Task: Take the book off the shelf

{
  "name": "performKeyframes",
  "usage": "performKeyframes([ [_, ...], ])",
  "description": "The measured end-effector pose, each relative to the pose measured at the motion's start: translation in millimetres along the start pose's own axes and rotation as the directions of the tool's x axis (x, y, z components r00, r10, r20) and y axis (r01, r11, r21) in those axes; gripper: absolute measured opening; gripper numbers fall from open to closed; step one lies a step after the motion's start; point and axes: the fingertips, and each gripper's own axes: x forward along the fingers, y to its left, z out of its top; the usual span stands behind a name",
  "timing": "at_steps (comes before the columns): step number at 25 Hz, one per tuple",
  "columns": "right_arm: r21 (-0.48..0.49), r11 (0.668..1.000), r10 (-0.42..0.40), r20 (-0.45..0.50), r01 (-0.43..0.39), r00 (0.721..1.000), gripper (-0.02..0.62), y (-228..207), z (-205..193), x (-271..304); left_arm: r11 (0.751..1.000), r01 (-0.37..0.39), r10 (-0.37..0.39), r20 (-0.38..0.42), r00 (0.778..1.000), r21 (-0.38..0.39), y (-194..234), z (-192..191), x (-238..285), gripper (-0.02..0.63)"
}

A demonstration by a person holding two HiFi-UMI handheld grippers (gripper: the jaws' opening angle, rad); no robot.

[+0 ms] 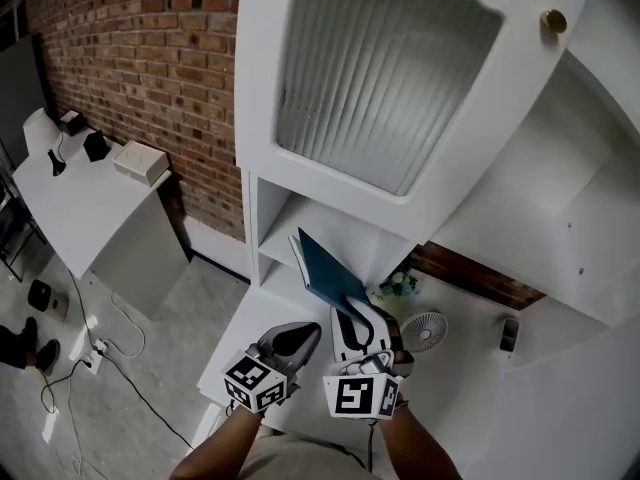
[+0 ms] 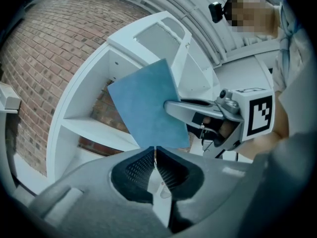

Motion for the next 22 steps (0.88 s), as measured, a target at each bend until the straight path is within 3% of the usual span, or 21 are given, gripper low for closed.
performKeyframes([
  [5, 0.171, 0.985, -0.001, 0.037, -0.006, 0.999, 0.054, -16, -6, -25, 1.000, 0.017, -0.017, 0.005, 1.000, 0.018, -17, 7, 11, 0.009],
  [12, 0.364, 0.931, 0.005, 0.010, -0.009, 1.000, 0.054, -23, -43, -52, 0.999, 0.025, -0.025, -0.014, 1.000, 0.037, -39, 9, 24, 0.011],
  [22, 0.638, 0.769, 0.042, 0.008, -0.037, 0.999, 0.054, -22, -104, -88, 0.998, 0.054, -0.051, -0.072, 0.996, 0.036, -73, -11, 44, 0.010],
])
